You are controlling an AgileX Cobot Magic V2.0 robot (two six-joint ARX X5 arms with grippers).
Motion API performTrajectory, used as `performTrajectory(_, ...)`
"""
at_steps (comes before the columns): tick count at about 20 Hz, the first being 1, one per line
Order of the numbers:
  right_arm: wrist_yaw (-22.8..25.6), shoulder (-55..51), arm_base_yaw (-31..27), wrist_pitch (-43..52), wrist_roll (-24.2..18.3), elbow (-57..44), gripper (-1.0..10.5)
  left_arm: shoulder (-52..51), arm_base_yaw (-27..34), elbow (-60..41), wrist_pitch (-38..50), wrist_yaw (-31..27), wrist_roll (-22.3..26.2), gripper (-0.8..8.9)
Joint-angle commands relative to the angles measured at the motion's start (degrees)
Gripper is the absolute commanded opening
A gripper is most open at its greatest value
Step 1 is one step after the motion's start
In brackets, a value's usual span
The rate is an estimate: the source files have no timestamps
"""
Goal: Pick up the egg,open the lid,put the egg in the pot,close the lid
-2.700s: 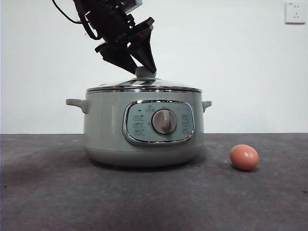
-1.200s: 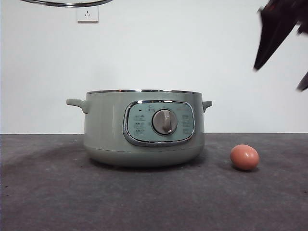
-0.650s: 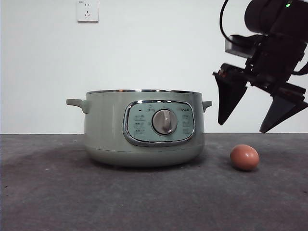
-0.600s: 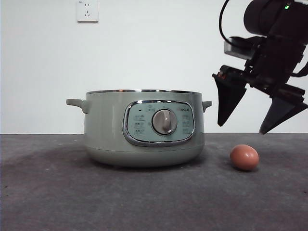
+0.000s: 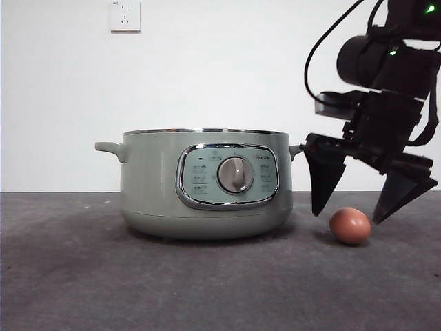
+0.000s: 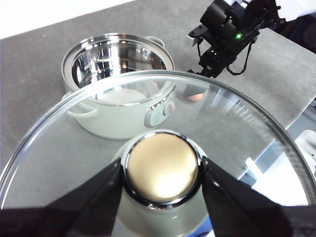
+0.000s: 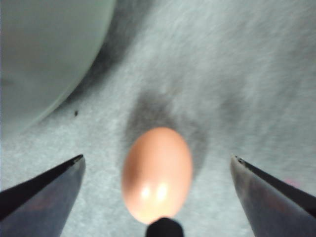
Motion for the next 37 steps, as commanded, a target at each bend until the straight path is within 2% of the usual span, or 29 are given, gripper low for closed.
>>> performTrajectory(1,0.96,1.36,0.59,0.74,1.73,0.09,4.3,-0.74,0.02,0.44,2.67,0.63,0.11,-0.07)
performTrajectory(3,1.05,1.73,0.85,0.77,2.45,0.09,3.1,-0.74,0.02,0.44,2.64,0.63,0.11,-0.07)
performTrajectory(5,1.42,1.86,1.16,0.55,3.13,0.04,2.4,-0.74,0.02,0.44,2.67,0.63,0.13,-0.07)
performTrajectory(10,2.99,2.40,1.18,-0.94,4.11,0.04,2.3,-0.74,0.02,0.44,2.67,0.63,0.15,-0.07)
performTrajectory(14,2.97,2.86,1.18,-0.85,4.09,0.04,-0.1,-0.74,0.02,0.44,2.67,0.61,0.15,-0.07)
performTrajectory(19,2.99,1.27,1.16,-2.62,4.00,0.09,-0.2,-0.74,0.02,0.44,2.67,0.61,0.15,-0.07)
performTrajectory(26,2.99,-12.11,1.18,-4.68,3.91,2.40,-0.2,-0.68,0.02,0.44,2.67,0.63,0.15,-0.08)
performTrajectory(32,2.97,-14.40,4.68,-5.60,3.83,14.84,-0.2,-0.66,0.02,0.44,2.64,0.63,0.15,-0.08)
performTrajectory(37,3.02,-4.66,12.09,-5.68,2.54,29.29,-0.2,-0.66,0.00,0.44,2.62,0.63,0.13,-0.08)
